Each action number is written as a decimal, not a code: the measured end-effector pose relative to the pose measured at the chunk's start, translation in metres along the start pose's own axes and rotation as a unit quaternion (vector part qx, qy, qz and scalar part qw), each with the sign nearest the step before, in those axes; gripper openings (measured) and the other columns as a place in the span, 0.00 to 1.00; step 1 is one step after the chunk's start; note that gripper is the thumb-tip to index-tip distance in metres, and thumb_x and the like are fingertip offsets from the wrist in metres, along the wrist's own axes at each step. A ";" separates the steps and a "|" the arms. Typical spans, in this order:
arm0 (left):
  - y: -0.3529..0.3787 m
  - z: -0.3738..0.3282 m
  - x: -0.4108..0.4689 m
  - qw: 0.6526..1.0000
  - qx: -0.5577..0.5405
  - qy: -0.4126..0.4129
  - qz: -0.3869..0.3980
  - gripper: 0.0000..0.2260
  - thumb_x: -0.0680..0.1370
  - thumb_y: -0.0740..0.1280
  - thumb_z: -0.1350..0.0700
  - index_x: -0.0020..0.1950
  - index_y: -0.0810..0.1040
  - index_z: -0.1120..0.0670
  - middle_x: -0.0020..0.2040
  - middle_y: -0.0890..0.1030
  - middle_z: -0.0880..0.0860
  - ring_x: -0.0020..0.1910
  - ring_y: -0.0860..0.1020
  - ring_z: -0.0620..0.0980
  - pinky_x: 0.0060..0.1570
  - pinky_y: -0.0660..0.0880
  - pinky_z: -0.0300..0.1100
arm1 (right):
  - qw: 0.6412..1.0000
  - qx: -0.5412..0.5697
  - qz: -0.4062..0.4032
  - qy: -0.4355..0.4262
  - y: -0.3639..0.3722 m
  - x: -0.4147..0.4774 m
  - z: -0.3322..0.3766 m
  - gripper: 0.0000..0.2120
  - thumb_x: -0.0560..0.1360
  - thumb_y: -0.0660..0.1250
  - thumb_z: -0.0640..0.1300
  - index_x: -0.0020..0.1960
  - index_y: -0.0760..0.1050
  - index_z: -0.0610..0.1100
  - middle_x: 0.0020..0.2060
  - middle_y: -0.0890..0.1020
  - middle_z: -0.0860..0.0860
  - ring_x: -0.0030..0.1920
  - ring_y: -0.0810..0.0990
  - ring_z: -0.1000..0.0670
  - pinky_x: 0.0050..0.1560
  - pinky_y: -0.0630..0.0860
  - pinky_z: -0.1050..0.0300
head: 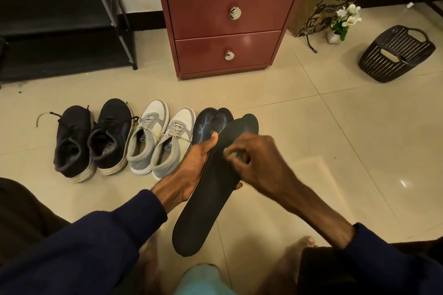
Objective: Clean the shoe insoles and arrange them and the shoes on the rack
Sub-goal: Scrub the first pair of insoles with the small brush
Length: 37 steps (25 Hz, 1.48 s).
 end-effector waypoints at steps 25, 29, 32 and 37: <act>0.007 -0.004 -0.008 1.000 0.018 0.003 0.004 0.30 0.84 0.54 0.37 0.58 0.87 0.58 0.59 0.83 0.63 0.52 0.81 0.62 0.58 0.77 0.57 | 0.992 -0.084 -0.032 0.094 -0.024 0.015 -0.029 0.07 0.72 0.75 0.40 0.50 0.85 0.44 0.46 0.83 0.49 0.41 0.78 0.53 0.43 0.73 0.64; 0.003 -0.006 -0.003 0.999 0.014 0.014 -0.030 0.27 0.85 0.56 0.39 0.70 0.78 0.58 0.63 0.83 0.62 0.51 0.85 0.62 0.54 0.80 0.60 | 0.997 -0.042 0.064 0.017 -0.010 -0.002 -0.003 0.06 0.72 0.75 0.39 0.48 0.86 0.45 0.44 0.83 0.50 0.40 0.79 0.54 0.40 0.74 0.69; 0.005 -0.004 -0.005 1.000 0.021 0.008 -0.010 0.29 0.85 0.53 0.38 0.60 0.86 0.57 0.56 0.85 0.61 0.48 0.83 0.60 0.55 0.77 0.56 | 0.996 -0.041 0.078 0.031 -0.013 0.006 -0.008 0.06 0.72 0.76 0.40 0.49 0.86 0.45 0.45 0.84 0.50 0.40 0.79 0.55 0.43 0.79 0.64; 0.011 -0.004 -0.009 0.998 0.029 -0.021 0.043 0.33 0.85 0.50 0.37 0.54 0.87 0.59 0.52 0.85 0.62 0.48 0.79 0.60 0.53 0.74 0.53 | 0.992 -0.088 -0.044 0.079 -0.020 0.010 -0.024 0.08 0.69 0.77 0.38 0.48 0.84 0.42 0.44 0.83 0.46 0.41 0.81 0.48 0.45 0.81 0.55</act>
Point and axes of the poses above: each hand's wrist, its own x-axis towards the middle knuckle, its own y-axis out of the palm, z = x × y, the point moved 1 cm from there along x, towards the middle knuckle
